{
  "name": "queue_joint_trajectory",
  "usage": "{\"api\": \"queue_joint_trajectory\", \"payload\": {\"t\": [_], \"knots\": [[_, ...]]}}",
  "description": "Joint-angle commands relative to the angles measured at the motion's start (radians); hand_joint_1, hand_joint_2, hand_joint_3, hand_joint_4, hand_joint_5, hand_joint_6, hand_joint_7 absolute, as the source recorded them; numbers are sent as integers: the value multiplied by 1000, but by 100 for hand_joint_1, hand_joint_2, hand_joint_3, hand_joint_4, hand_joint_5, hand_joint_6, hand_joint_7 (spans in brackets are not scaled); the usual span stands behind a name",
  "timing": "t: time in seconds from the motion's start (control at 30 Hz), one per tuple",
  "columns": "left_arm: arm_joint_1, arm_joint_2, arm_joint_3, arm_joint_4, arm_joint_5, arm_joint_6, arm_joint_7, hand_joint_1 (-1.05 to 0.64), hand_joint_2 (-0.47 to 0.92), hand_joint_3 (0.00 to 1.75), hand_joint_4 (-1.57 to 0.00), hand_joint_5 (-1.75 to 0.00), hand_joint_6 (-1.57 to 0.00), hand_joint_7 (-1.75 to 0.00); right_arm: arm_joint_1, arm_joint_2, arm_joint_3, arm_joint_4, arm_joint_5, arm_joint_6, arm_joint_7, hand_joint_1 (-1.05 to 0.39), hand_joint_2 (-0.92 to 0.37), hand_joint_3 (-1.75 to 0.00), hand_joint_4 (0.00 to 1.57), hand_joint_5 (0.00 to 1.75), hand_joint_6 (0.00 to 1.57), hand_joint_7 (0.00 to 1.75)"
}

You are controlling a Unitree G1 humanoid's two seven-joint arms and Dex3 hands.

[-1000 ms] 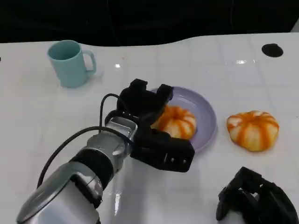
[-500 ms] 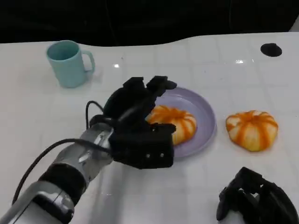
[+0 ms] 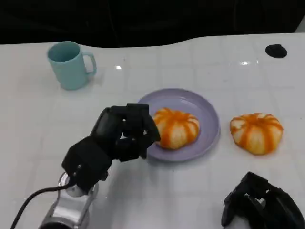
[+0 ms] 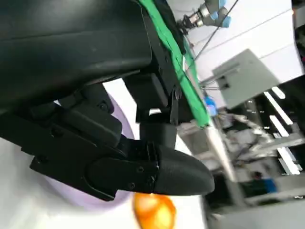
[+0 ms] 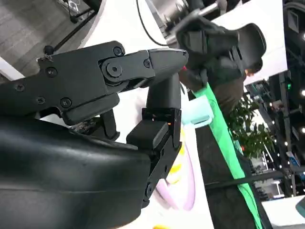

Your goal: Grasp the bread from the table and place it into the plate.

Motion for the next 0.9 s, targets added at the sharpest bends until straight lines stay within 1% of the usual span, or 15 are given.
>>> {"api": "queue_joint_trajectory", "payload": {"t": [0.03, 0.07, 0.17, 0.2, 0.23, 0.37, 0.5, 0.57, 0.67, 0.77, 0.9], "knots": [[119, 1, 44, -147, -157, 101, -169, -105, 92, 28, -149, -118, -141, -97, 16, -11, -5, -15, 13, 21, -5, -59, -92, -18, 72, 156, 71, 121], [146, -1, 52, -182, -194, 131, -207, -105, 92, 25, -150, -114, -143, -94, 16, -11, -5, -15, 12, 19, -5, -59, -92, -18, 72, 156, 71, 121], [224, -7, 70, -297, -322, 285, -322, -105, 92, 12, -156, -99, -153, -72, 17, -13, -4, -19, 4, 16, -12, -58, -92, -19, 71, 157, 71, 121], [245, -10, 74, -326, -354, 329, -351, -105, 91, 8, -157, -95, -156, -67, 17, -14, -5, -20, 5, 18, -13, -58, -92, -19, 71, 157, 71, 121], [266, -15, 78, -354, -383, 376, -373, -105, 90, 6, -157, -94, -156, -65, 15, -13, -6, -19, 9, 21, -10, -58, -92, -19, 71, 157, 71, 121], [330, -37, 91, -408, -432, 450, -450, -105, 87, 3, -157, -91, -157, -63, 10, -12, -10, -9, 18, 22, 0, -59, -92, -19, 71, 156, 70, 120], [386, -55, 104, -426, -479, 515, -533, -105, 82, 0, -157, -83, -157, -56, 21, -8, -6, -27, 7, 24, -22, -59, -92, -18, 71, 155, 72, 115], [402, -62, 111, -434, -482, 529, -550, -105, 81, 0, -157, -82, -157, -54, 25, -7, -4, -31, 7, 22, -24, -59, -92, -18, 71, 155, 73, 115], [440, -73, 112, -452, -499, 593, -567, -105, 77, 0, -157, -81, -157, -54, 30, -9, -4, -41, 3, 21, -34, -60, -92, -18, 70, 155, 72, 115], [465, -83, 118, -466, -499, 646, -563, -105, 75, 0, -157, -84, -157, -58, 29, -8, -6, -39, 8, 19, -32, -60, -92, -18, 70, 155, 72, 115], [469, -92, 131, -464, -497, 671, -577, -105, 74, 0, -157, -86, -157, -61, 21, -9, -10, -25, 16, 16, -20, -61, -92, -18, 71, 156, 72, 115]]}}
